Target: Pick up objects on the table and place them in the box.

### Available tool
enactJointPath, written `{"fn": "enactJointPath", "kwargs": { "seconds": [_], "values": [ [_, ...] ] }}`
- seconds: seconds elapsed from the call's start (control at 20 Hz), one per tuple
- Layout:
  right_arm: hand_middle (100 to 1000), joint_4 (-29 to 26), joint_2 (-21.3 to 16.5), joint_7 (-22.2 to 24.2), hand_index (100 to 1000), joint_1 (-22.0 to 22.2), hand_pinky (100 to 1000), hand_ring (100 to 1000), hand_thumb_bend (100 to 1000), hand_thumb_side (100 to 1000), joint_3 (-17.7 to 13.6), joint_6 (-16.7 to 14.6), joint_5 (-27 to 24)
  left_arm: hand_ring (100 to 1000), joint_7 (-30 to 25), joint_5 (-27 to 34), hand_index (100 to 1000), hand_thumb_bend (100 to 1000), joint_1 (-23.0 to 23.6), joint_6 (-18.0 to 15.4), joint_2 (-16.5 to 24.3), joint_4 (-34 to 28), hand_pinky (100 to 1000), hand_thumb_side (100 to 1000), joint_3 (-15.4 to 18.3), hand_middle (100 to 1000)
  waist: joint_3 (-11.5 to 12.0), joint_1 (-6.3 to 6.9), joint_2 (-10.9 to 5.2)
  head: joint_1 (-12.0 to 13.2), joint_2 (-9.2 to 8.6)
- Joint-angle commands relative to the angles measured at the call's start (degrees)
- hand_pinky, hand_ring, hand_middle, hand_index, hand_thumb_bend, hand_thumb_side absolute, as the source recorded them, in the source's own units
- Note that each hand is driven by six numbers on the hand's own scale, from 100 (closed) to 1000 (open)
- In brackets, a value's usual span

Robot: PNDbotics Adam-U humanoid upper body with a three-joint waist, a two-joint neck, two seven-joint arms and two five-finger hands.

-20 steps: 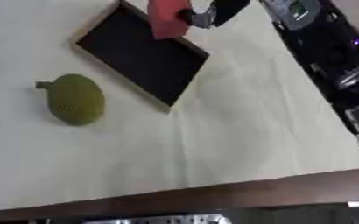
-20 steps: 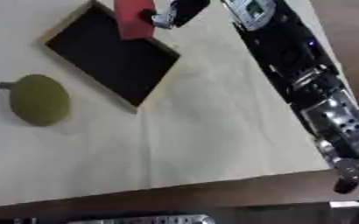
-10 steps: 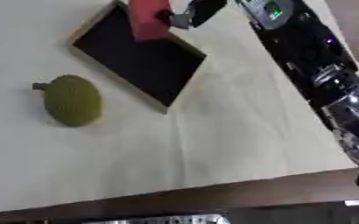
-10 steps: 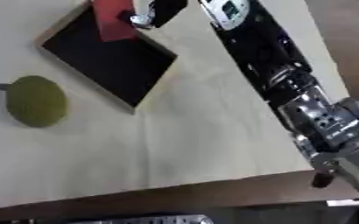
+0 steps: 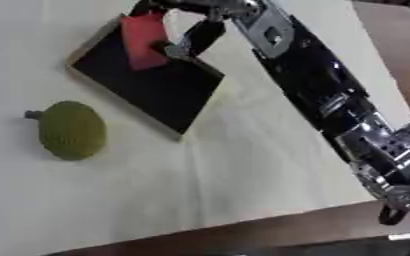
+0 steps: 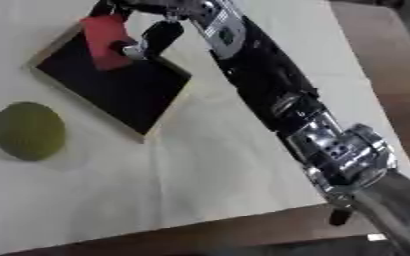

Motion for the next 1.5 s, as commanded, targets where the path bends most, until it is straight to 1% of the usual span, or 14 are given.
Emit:
{"fn": "enactJointPath", "kwargs": {
  "seconds": [0.05,0.25,0.4,0.65,0.7,0.8,0.9,1.0,1.15,1.2,1.25,1.3,1.4,1.5],
  "values": [
    [577,-1.0,-0.7,6.8,790,-0.6,882,868,100,340,-0.1,-9.8,3.1,797,-0.2,0.0,806,100,-0.4,0.1,0.7,-1.0,765,591,0.1,740,0.0,0.83,-1.53,0.0,-0.62],
    [743,-2.8,-1.0,9.1,852,-0.2,947,983,100,339,-0.2,-13.9,5.3,797,-0.1,0.0,806,100,-0.4,0.1,0.7,-1.0,765,587,0.2,740,-0.1,0.92,-1.57,0.2,-0.67],
    [842,-4.0,-1.3,10.9,918,0.1,989,1000,100,359,-0.4,-17.1,6.5,797,-0.1,-0.1,806,100,-0.4,0.2,0.6,-1.0,764,586,0.2,740,-0.2,1.02,-1.62,0.4,-0.69],
    [892,-7.1,-1.7,9.3,964,0.3,1000,1000,100,161,-1.3,-19.2,5.7,798,0.0,-0.2,806,100,-0.2,0.3,0.6,-1.0,764,587,0.2,740,-0.5,1.17,-1.7,0.6,-0.69],
    [894,-8.0,-1.8,8.7,965,0.3,1000,1000,100,168,-1.4,-19.3,5.4,798,0.1,-0.2,806,100,-0.2,0.3,0.6,-1.0,764,586,0.2,740,-0.5,1.19,-1.74,0.7,-0.67],
    [928,-9.7,-2.2,7.7,986,0.3,1000,1000,100,325,-1.4,-19.5,5.4,798,0.2,-0.2,807,100,-0.2,0.2,0.6,-1.0,764,580,0.3,740,-0.6,1.25,-1.87,0.7,-0.66],
    [937,-11.0,-2.4,6.7,994,0.5,1000,1000,100,360,-1.3,-19.7,6.0,798,0.3,-0.2,807,100,-0.2,0.2,0.6,-1.0,764,579,0.3,741,-0.6,1.29,-1.97,0.8,-0.67],
    [940,-11.9,-2.4,5.8,999,0.6,1000,1000,178,306,-1.2,-19.8,6.5,798,0.4,-0.2,807,100,-0.2,0.2,0.5,-1.0,764,578,0.3,741,-0.7,1.33,-2.05,0.9,-0.68],
    [934,-12.4,-2.4,5.2,1000,0.7,1000,1000,295,152,-0.9,-19.6,7.2,798,0.4,-0.2,807,100,-0.1,0.2,0.5,-1.0,764,575,0.3,741,-0.7,1.38,-2.13,0.9,-0.65],
    [930,-12.3,-2.3,5.3,1000,0.8,1000,1000,302,203,-0.7,-19.5,7.1,798,0.5,-0.2,807,100,-0.1,0.2,0.5,-1.0,764,575,0.3,741,-0.8,1.39,-2.13,0.9,-0.67],
    [925,-12.3,-2.3,5.4,1000,0.9,1000,1000,252,197,-0.6,-19.2,6.8,799,0.5,-0.2,808,100,-0.1,0.3,0.5,-1.0,764,576,0.3,741,-0.8,1.41,-2.1,0.9,-0.69],
    [924,-12.3,-2.3,5.6,1000,1.0,1000,1000,273,197,-0.7,-18.9,6.4,799,0.5,-0.2,808,100,-0.1,0.3,0.5,-1.0,764,576,0.4,741,-0.8,1.42,-2.08,0.9,-0.69],
    [923,-12.6,-2.3,6.1,1000,1.0,1000,1000,291,322,-0.9,-18.2,5.5,799,0.5,-0.3,808,100,0.0,0.3,0.5,-1.0,764,575,0.4,741,-0.8,1.45,-2.06,0.9,-0.78],
    [919,-12.7,-2.3,6.8,1000,1.1,1000,1000,207,438,-0.7,-17.5,4.8,799,0.5,-0.3,808,100,0.0,0.3,0.5,-1.0,764,569,0.4,741,-0.9,1.47,-2.05,0.7,-0.96]
  ]
}}
